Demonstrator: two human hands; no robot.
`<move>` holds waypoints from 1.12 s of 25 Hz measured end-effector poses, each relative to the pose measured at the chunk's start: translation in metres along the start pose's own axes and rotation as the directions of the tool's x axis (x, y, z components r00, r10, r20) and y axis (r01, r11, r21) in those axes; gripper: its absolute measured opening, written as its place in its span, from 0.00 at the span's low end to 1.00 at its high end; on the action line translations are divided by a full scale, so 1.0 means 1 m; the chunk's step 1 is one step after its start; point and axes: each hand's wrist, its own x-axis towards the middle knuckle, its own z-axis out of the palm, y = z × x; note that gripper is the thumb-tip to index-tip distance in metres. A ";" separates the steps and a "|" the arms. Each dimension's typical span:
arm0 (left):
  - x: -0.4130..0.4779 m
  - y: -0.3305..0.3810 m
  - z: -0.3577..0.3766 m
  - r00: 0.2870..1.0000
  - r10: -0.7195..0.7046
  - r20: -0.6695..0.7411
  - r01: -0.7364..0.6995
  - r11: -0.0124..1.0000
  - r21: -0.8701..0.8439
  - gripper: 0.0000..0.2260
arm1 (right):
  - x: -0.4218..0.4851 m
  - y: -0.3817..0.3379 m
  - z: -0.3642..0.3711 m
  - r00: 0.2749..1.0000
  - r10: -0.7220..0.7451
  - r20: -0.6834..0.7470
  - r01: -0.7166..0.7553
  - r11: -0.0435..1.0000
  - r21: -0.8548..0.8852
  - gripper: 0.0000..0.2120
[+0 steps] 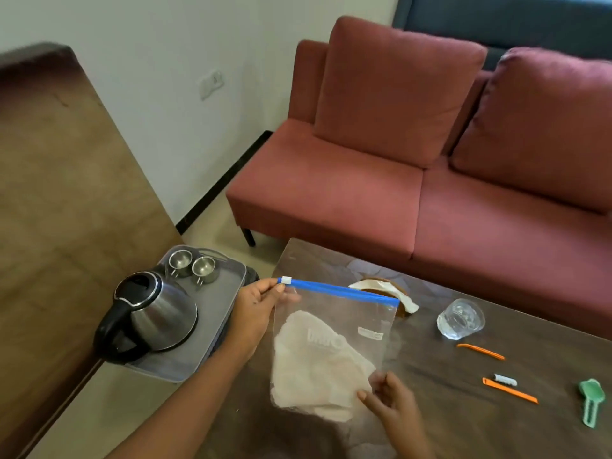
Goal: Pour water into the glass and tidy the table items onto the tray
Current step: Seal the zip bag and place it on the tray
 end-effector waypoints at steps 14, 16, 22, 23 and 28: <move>-0.027 0.076 0.025 0.741 0.655 0.149 -0.647 0.638 0.418 0.10 | 0.024 -0.166 0.040 0.582 -0.812 0.046 0.725 0.492 -0.482 0.18; -0.028 0.078 0.029 0.718 0.672 0.180 -0.674 0.607 0.422 0.10 | 0.025 -0.169 0.042 0.567 -0.823 0.027 0.734 0.490 -0.470 0.15; -0.031 0.077 0.035 0.690 0.699 0.188 -0.703 0.585 0.404 0.14 | 0.024 -0.174 0.034 0.581 -0.814 -0.009 0.728 0.524 -0.443 0.12; -0.032 0.078 0.037 0.689 0.700 0.187 -0.705 0.588 0.397 0.14 | 0.024 -0.174 0.033 0.572 -0.820 -0.009 0.727 0.512 -0.458 0.12; -0.036 0.085 0.043 0.693 0.703 0.163 -0.703 0.607 0.371 0.10 | 0.027 -0.169 0.022 0.553 -0.833 0.008 0.725 0.476 -0.497 0.10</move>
